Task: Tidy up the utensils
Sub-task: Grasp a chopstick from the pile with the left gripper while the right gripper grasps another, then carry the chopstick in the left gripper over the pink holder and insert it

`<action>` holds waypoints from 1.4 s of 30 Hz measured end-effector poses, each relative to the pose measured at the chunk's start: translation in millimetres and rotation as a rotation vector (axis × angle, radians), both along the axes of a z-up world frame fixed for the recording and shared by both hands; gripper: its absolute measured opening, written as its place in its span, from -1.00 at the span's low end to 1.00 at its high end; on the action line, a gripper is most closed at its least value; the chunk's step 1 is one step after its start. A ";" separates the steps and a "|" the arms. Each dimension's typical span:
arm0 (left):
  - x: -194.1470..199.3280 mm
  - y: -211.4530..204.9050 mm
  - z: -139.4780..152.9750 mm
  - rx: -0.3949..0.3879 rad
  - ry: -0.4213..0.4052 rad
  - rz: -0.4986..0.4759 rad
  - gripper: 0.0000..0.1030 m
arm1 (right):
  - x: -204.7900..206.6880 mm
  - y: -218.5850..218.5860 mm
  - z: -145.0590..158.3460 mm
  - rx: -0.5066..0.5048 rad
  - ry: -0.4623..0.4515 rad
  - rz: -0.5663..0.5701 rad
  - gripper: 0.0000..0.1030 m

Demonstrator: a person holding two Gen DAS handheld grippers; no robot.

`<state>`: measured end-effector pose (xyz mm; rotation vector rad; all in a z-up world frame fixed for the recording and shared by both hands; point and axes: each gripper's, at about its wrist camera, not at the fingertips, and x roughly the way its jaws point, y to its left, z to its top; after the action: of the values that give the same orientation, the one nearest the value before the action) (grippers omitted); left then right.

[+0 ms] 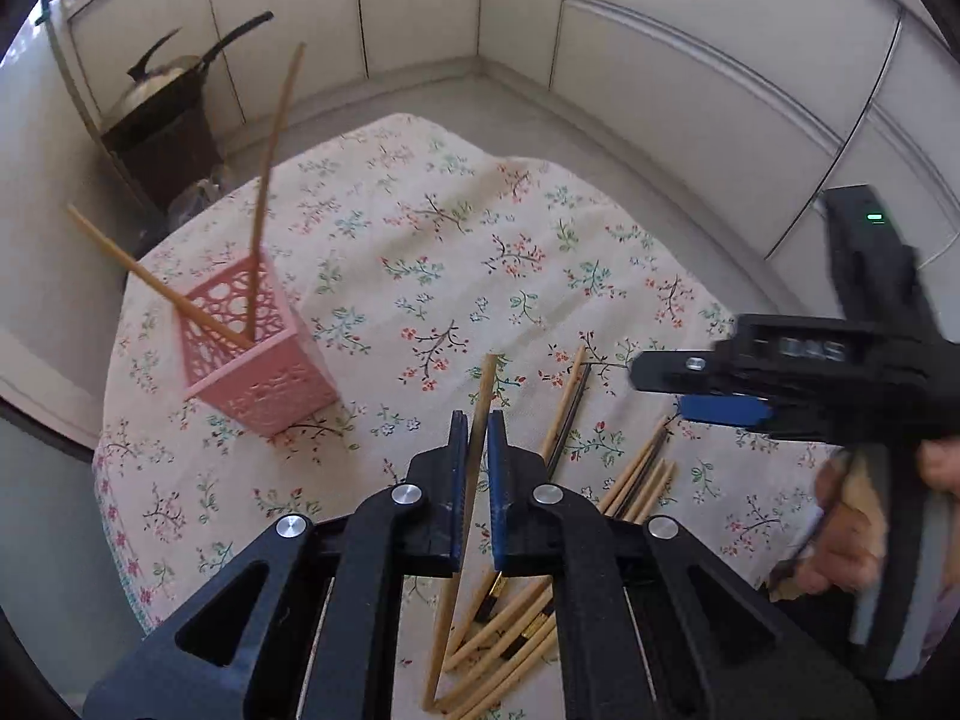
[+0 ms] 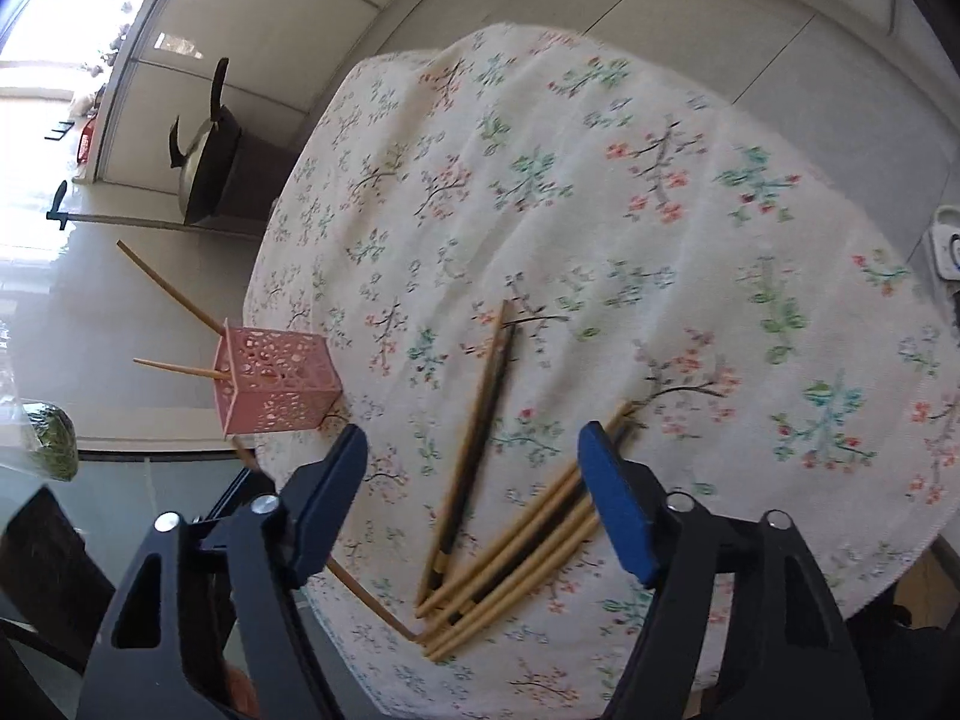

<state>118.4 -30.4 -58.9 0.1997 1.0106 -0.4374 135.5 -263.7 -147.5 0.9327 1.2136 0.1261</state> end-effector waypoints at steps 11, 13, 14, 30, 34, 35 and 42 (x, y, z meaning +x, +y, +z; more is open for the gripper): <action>-18.2 48.2 31.9 -0.090 -0.070 0.079 -0.90 | 44.5 22.0 -28.8 -0.059 0.044 -0.010 -0.09; -19.1 50.2 32.8 -0.090 -0.072 0.080 -0.90 | 50.5 25.0 -33.1 -0.075 0.051 -0.002 -0.09; -19.1 50.2 33.1 -0.089 -0.072 0.079 -0.90 | 54.1 27.1 -34.9 -0.087 0.057 0.001 -0.09; -26.5 69.3 51.5 -0.109 -0.144 0.141 -0.92 | 65.5 30.7 -32.0 -0.244 0.019 -0.026 -0.86; -35.8 72.1 64.1 -0.129 -0.182 0.154 -0.92 | 38.2 35.8 11.7 -0.270 -0.129 0.012 -0.87; -38.1 73.2 67.2 -0.134 -0.190 0.157 -0.92 | 28.5 38.6 26.2 -0.280 -0.174 0.029 -0.87; -27.3 67.2 38.7 -0.162 -0.016 0.126 -0.89 | -24.7 35.4 77.4 -0.231 -0.308 0.063 -0.89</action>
<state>91.1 36.7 -20.3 -0.0064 0.9613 -0.3997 110.8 -228.3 -70.2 0.6468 0.9484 0.1696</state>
